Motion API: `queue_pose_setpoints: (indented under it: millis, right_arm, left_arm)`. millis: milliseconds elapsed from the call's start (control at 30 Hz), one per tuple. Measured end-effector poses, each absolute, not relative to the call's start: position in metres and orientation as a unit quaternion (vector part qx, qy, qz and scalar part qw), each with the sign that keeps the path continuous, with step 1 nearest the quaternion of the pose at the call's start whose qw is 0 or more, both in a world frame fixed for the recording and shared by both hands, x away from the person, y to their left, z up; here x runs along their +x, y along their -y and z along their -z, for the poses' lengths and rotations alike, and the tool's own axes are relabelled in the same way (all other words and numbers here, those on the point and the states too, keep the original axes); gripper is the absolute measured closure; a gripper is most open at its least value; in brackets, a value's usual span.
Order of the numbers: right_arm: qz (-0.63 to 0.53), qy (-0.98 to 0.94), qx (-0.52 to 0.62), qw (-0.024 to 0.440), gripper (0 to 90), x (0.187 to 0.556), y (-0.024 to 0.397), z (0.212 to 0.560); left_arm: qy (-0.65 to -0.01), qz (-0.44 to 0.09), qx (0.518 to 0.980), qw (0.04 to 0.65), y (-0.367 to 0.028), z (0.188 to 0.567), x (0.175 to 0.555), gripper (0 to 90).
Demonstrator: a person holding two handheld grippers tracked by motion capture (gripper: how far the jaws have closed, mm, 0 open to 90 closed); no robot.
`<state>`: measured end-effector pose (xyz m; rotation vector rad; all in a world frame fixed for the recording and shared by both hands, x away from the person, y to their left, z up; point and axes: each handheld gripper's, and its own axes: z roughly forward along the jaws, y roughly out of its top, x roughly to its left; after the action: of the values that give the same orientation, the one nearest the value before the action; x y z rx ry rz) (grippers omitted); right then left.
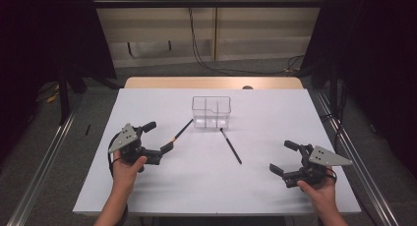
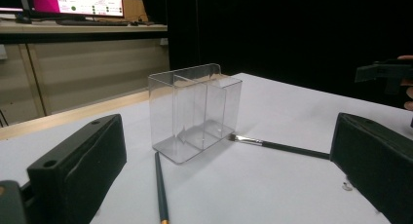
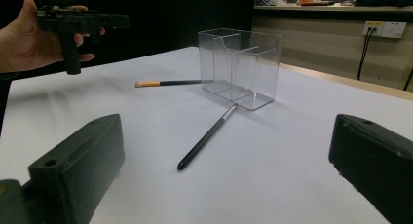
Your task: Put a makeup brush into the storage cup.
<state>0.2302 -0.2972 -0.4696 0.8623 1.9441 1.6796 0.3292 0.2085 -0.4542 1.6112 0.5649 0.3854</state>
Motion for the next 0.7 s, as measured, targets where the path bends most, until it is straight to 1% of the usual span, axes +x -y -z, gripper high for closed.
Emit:
queue_pose_setpoints:
  millis: [700]
  right_arm:
    - [-0.604, -0.706, 0.305, 0.210, 0.0, 0.231, 0.296, 0.470]
  left_arm:
    - [-0.269, -0.162, 0.703, 0.638, -0.184, 0.463, 0.360, 0.0]
